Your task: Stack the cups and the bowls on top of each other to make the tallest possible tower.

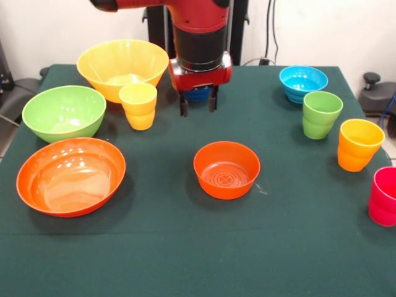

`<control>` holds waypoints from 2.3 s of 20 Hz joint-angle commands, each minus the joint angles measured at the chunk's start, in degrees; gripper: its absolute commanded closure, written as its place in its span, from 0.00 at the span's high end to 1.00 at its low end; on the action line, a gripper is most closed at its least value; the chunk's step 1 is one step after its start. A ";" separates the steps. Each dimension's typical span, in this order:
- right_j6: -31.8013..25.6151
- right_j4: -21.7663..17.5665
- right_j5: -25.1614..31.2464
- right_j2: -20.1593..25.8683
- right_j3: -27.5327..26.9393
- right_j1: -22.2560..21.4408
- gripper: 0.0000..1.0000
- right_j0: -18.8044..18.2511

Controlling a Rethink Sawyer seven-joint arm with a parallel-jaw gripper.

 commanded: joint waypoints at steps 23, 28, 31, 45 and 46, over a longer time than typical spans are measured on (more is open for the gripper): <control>-10.41 -8.84 -0.62 0.43 -7.90 -0.15 1.00 -2.06; -10.49 -10.88 -1.87 0.06 -11.03 1.89 1.00 -1.69; -10.78 -12.12 -1.80 -0.24 -11.86 1.98 1.00 -1.44; -10.58 -18.20 -4.57 0.15 -17.10 6.84 1.00 -1.61; -10.61 -18.48 -4.60 0.15 -17.47 7.12 1.00 -1.57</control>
